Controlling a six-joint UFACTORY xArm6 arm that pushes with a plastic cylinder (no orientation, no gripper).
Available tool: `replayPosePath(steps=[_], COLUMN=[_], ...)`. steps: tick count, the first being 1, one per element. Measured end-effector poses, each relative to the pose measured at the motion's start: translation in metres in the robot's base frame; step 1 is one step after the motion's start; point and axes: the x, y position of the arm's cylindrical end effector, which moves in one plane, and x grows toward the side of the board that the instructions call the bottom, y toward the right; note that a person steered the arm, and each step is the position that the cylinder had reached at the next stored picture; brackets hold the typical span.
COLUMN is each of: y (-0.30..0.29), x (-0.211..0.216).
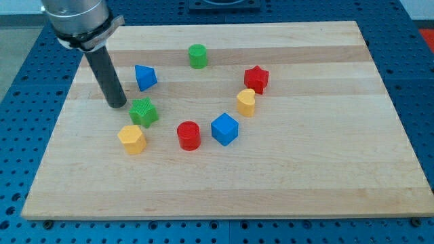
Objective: Move the green star diagonal to the green circle
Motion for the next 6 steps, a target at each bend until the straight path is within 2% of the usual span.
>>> replayPosePath(steps=[1,3,4,6], y=[0.000,0.001,0.022,0.078], x=[0.034,0.053,0.052,0.016])
